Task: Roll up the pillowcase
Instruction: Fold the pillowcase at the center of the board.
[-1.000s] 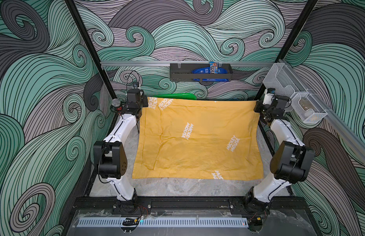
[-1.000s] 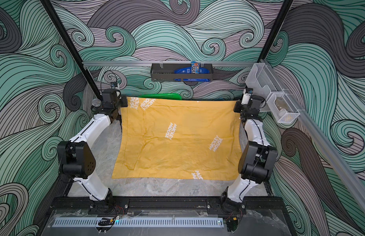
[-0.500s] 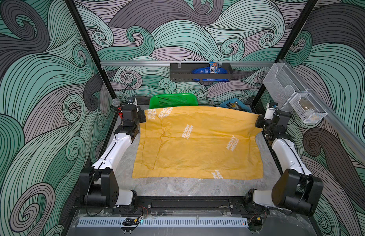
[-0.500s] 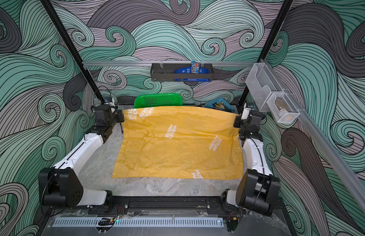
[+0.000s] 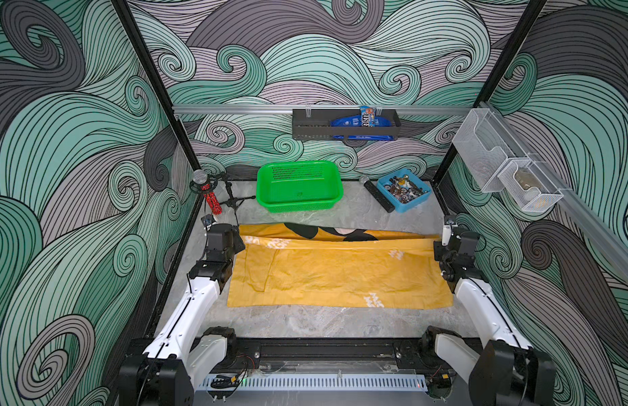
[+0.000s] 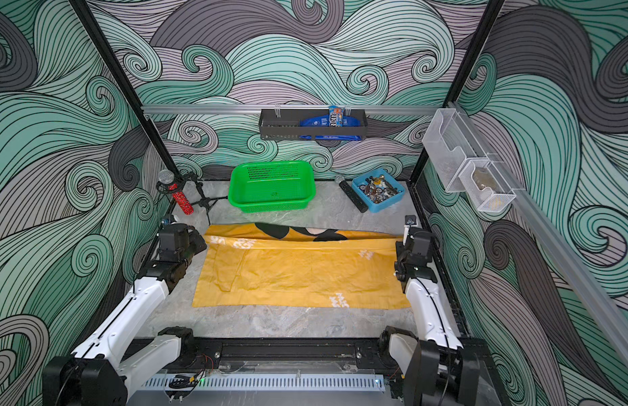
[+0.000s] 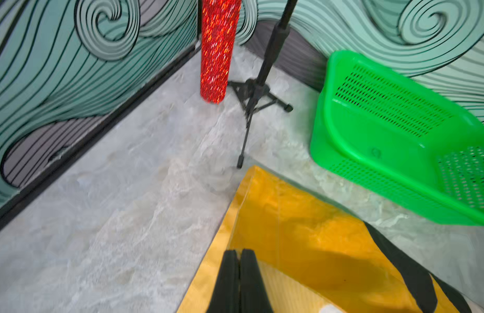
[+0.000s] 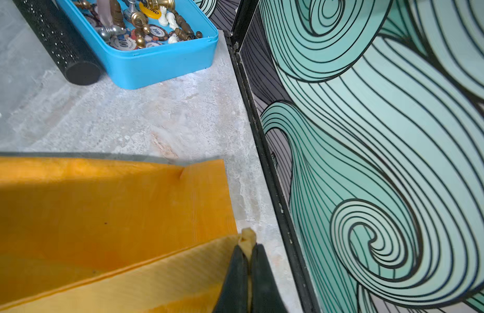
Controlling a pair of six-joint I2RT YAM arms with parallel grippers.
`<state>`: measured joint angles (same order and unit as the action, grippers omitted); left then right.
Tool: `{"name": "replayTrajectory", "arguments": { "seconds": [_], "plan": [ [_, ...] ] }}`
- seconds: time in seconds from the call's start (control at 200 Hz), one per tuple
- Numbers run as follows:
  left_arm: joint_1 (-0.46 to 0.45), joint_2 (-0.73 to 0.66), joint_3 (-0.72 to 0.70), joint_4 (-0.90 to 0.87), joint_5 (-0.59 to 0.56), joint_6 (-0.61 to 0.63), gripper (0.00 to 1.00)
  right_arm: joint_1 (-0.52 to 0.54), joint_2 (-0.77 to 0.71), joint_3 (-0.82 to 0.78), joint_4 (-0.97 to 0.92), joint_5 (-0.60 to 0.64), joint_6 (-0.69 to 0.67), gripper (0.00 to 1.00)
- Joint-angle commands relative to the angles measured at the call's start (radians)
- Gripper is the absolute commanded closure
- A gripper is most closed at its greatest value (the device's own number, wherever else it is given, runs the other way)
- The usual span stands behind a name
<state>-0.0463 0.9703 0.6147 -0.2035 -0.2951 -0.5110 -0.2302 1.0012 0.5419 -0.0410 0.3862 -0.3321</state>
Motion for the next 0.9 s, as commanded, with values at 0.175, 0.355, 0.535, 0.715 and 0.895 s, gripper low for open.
{"name": "replayTrajectory", "arguments": {
  "seconds": [0.175, 0.355, 0.535, 0.715, 0.895],
  "plan": [
    [-0.015, -0.101, 0.002, -0.227, -0.080, -0.159, 1.00, 0.025, -0.123, 0.003, -0.166, 0.146, -0.157, 0.95],
    [-0.021, -0.226, -0.018, -0.278, -0.193, -0.159, 1.00, 0.046, -0.187, 0.030, -0.336, 0.123, -0.159, 0.93],
    [-0.022, -0.260, -0.033, -0.260, -0.170, -0.125, 1.00, 0.094, -0.250, -0.048, -0.365, 0.211, -0.215, 0.94],
    [-0.056, -0.233, -0.026, -0.314, -0.185, -0.143, 1.00, 0.132, -0.298, -0.073, -0.448, 0.250, -0.276, 0.92],
    [-0.075, -0.180, -0.068, -0.267, -0.157, -0.172, 1.00, 0.156, -0.323, -0.150, -0.468, 0.228, -0.329, 0.90]
  ]
}}
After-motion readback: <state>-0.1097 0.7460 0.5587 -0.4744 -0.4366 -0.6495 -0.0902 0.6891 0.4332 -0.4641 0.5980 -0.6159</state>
